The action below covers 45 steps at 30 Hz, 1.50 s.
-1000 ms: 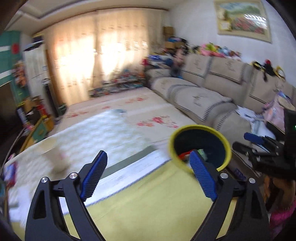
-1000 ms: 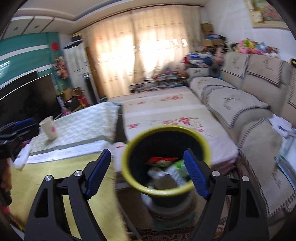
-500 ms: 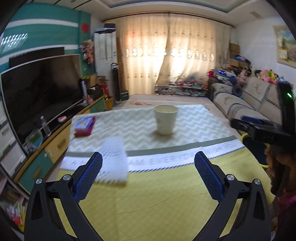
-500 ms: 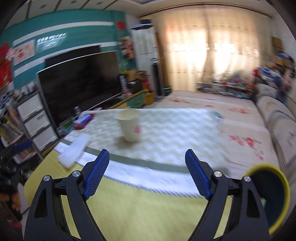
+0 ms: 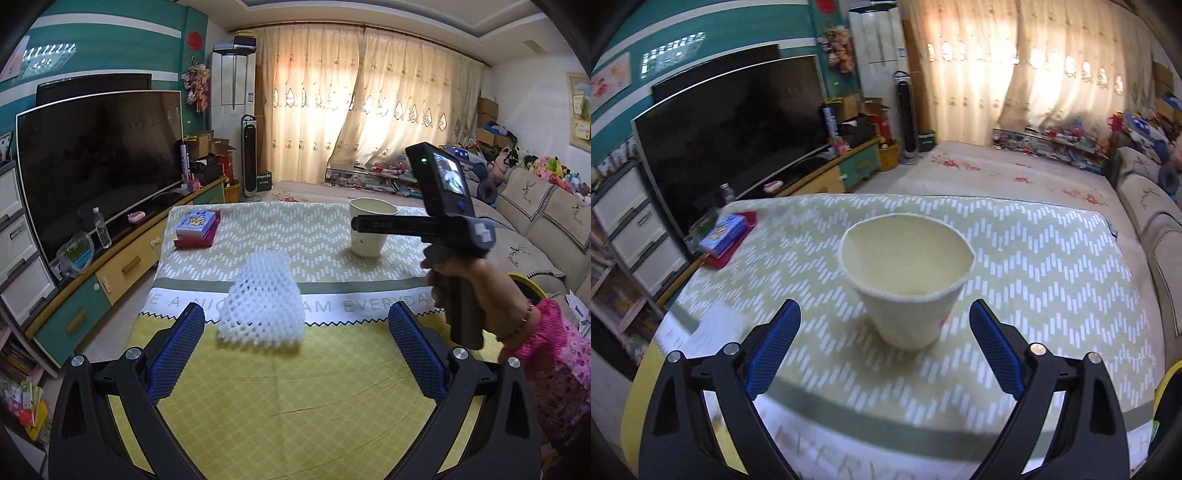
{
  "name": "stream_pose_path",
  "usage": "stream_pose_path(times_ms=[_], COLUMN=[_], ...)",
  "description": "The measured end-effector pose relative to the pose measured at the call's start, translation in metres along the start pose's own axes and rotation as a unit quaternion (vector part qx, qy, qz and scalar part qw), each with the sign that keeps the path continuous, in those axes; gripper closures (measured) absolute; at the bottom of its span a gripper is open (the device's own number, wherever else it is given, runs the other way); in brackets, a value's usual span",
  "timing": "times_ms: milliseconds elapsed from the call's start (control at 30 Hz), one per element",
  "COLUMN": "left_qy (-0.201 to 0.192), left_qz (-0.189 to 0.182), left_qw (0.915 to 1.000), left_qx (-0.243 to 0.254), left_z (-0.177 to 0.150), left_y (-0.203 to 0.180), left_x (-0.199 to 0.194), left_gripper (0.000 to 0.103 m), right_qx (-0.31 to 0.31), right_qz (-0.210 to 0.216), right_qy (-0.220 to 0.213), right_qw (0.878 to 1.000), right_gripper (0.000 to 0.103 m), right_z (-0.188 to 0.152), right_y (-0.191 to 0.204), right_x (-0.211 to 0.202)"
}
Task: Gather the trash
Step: 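Reach the right gripper to the paper cup and grasp its rim, then carry the paper cup with the right gripper and drop it into the bin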
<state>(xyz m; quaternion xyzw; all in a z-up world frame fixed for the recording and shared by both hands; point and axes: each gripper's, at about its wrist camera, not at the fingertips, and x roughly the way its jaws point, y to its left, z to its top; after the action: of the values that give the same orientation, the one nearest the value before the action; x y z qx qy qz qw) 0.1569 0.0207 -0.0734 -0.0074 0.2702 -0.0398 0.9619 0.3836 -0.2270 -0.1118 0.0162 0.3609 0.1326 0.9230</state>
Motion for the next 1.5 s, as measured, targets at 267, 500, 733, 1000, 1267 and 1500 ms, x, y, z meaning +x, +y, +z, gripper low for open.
stream_pose_path(times_ms=[267,500,733,1000,1267,1500], left_qy=[0.012,0.014,0.011,0.027,0.063,0.081], left_qz=[0.0,0.0,-0.003,0.007,0.028,0.042], left_qw=[0.9998,0.9998,0.9999,0.9995,0.9975,0.9954], left_qx=[-0.013,-0.013,0.0,0.015,0.009,0.028], left_z=[-0.005,-0.004,-0.001,-0.001,0.004,0.007], left_y=[0.009,0.008,-0.003,-0.017,-0.01,-0.018], left_x=[0.009,0.012,0.012,0.032,0.076,0.1], left_gripper=[0.005,0.005,0.005,0.005,0.005,0.005], right_qx=[0.01,0.008,0.0,0.042,0.12,0.148], right_qz=[-0.034,-0.019,-0.024,-0.109,-0.235,-0.262], right_qy=[0.025,0.009,-0.015,-0.044,-0.016,-0.003], right_qw=[0.999,1.0,1.0,0.992,0.965,0.954], right_gripper=[0.042,0.044,0.044,0.043,0.041,0.033], right_z=[0.007,0.001,-0.016,-0.065,-0.135,-0.16], right_y=[-0.002,-0.007,-0.03,-0.124,-0.247,-0.289], right_x=[0.034,0.004,-0.059,-0.146,-0.191,-0.187])
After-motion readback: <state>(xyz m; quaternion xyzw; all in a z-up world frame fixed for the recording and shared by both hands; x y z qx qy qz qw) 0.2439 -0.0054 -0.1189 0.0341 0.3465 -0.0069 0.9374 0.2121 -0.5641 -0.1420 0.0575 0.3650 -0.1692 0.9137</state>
